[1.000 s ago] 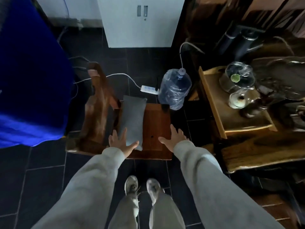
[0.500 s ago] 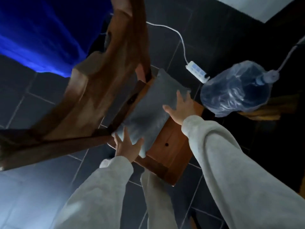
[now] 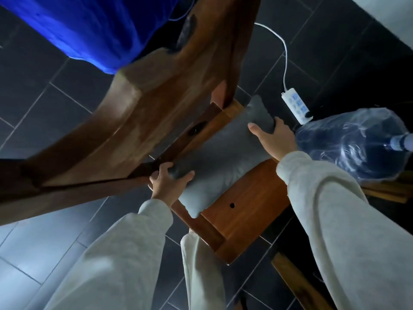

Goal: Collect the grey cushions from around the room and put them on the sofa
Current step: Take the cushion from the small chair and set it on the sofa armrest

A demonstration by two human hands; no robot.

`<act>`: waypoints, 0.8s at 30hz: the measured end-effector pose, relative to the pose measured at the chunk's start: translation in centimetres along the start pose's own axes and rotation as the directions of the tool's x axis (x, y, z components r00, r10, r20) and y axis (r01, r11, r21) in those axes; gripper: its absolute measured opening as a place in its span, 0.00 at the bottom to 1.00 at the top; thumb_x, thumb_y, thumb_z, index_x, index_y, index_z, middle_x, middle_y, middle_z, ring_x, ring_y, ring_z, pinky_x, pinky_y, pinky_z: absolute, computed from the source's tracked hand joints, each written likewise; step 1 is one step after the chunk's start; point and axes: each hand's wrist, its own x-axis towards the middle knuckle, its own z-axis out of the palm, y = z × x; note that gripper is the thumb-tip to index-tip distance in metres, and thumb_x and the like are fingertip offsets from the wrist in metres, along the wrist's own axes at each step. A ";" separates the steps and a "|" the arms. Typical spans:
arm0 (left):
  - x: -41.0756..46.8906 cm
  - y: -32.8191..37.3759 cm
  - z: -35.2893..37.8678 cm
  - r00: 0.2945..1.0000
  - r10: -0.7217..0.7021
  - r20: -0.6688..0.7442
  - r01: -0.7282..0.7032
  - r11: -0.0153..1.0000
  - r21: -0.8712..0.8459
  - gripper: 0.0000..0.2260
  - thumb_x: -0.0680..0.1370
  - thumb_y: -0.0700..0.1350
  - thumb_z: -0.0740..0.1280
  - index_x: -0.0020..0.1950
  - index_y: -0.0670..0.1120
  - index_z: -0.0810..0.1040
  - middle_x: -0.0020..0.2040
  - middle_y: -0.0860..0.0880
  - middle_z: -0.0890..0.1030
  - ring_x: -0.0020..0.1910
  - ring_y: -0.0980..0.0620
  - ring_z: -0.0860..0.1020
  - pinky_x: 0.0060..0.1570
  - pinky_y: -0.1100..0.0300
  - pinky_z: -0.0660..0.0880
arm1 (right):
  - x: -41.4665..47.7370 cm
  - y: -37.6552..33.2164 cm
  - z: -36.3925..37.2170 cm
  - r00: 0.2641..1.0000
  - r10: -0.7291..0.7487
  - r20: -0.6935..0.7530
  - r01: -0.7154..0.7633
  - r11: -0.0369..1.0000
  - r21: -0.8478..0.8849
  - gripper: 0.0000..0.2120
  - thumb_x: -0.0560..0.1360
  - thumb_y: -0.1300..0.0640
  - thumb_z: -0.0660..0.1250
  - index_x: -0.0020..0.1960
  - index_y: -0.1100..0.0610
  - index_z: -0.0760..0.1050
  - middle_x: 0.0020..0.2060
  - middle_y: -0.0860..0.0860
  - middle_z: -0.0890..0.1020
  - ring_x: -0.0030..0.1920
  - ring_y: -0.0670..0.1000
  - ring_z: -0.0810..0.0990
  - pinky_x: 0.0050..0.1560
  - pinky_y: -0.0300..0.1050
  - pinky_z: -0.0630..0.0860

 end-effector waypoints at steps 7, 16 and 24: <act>-4.7 -3.2 -2.7 0.989 0.150 0.015 -0.150 0.983 0.107 0.26 0.76 0.54 0.73 0.73 0.58 0.72 0.67 0.42 0.68 0.71 0.42 0.55 0.72 0.57 0.54 | -6.9 0.7 0.4 0.997 0.064 -0.051 -0.060 0.995 0.084 0.52 0.63 0.19 0.62 0.75 0.54 0.69 0.67 0.57 0.75 0.65 0.59 0.76 0.67 0.59 0.74; -10.3 -12.1 -13.0 0.999 -0.011 -0.051 0.008 0.998 -0.065 0.25 0.76 0.50 0.74 0.73 0.56 0.75 0.75 0.40 0.58 0.70 0.41 0.66 0.69 0.59 0.66 | -21.1 -2.6 6.5 0.983 0.185 -0.022 -0.181 0.976 0.123 0.47 0.70 0.25 0.67 0.76 0.56 0.67 0.70 0.59 0.73 0.67 0.63 0.75 0.64 0.56 0.72; -15.4 -24.7 -33.3 0.975 0.006 -0.221 -0.053 0.977 -0.205 0.32 0.73 0.51 0.77 0.76 0.57 0.71 0.69 0.46 0.78 0.69 0.41 0.74 0.68 0.49 0.72 | -39.6 -13.0 18.2 0.989 0.145 0.024 -0.147 0.971 0.189 0.46 0.72 0.26 0.65 0.77 0.57 0.66 0.72 0.60 0.72 0.69 0.64 0.73 0.69 0.58 0.70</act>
